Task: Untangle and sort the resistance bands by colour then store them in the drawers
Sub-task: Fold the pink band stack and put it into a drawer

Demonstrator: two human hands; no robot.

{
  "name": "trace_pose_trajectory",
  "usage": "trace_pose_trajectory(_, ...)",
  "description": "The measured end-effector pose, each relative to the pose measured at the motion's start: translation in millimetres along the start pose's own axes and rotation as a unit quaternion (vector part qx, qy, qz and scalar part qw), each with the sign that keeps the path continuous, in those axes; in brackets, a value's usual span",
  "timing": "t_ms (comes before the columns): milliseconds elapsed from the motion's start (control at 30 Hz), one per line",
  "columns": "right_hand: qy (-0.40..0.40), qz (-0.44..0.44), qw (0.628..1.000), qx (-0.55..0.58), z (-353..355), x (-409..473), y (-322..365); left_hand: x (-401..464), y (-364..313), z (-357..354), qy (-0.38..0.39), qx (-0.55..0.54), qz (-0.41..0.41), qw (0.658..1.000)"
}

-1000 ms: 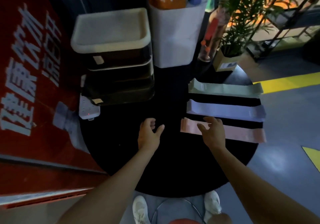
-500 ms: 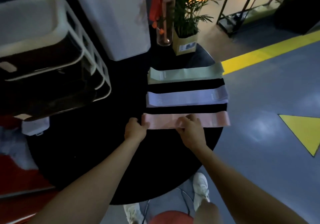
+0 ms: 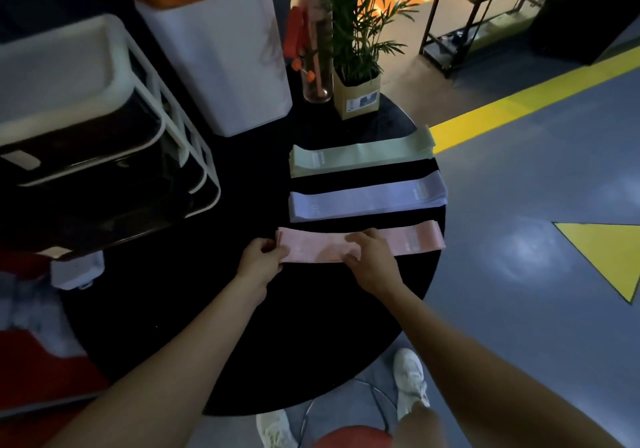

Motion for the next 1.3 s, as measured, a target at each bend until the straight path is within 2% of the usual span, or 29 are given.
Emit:
trace_pose_trajectory(233, 0.074, 0.034, 0.989, 0.127, -25, -1, 69, -17, -22, 73, -0.068, 0.025, -0.041, 0.997)
trace_pose_trajectory(433, 0.09, 0.008, 0.961, 0.262, -37, 4, 87, -41, -44, 48, -0.039, 0.046, -0.12, 0.991)
trace_pose_trajectory(567, 0.052, -0.043, 0.938, 0.34, -30, 1, 81, -54, -45, 17, 0.03, 0.023, -0.161, 0.986)
trace_pose_trajectory(733, -0.022, -0.059, 0.956, 0.288, -6, 2, 59, -56, -46, -17, 0.148, 0.037, -0.17, 0.974)
trace_pose_trajectory(833, -0.051, -0.074, 0.966, 0.242, 1, 4, 47, -57, -46, -26, 0.18, 0.024, -0.167, 0.969)
trace_pose_trajectory(900, -0.077, -0.081, 0.973, 0.203, 5, 6, 38, -51, -47, -21, 0.134, 0.075, -0.186, 0.97)
trace_pose_trajectory(967, -0.096, -0.096, 0.973, 0.184, 10, 5, 29, -42, -46, -10, 0.046, 0.15, -0.204, 0.966)
trace_pose_trajectory(1067, -0.109, -0.095, 0.975, 0.168, 13, 3, 19, -23, -31, 5, -0.044, 0.193, -0.177, 0.964)
trace_pose_trajectory(1233, -0.147, -0.103, 0.979, 0.092, 16, 5, -7, -7, -14, 2, -0.054, 0.224, -0.14, 0.963)
trace_pose_trajectory(1300, -0.146, -0.114, 0.977, 0.101, 17, 5, -18, -4, -12, -1, -0.047, 0.217, -0.127, 0.967)
Point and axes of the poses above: each hand's wrist, its own x-axis towards the middle knuckle, its own z-axis out of the back of the hand, y = z × x, the point moved 7 cm from there along x, towards the middle knuckle, and after that the axes turned 4 degrees about x, right-handed, at the moved point
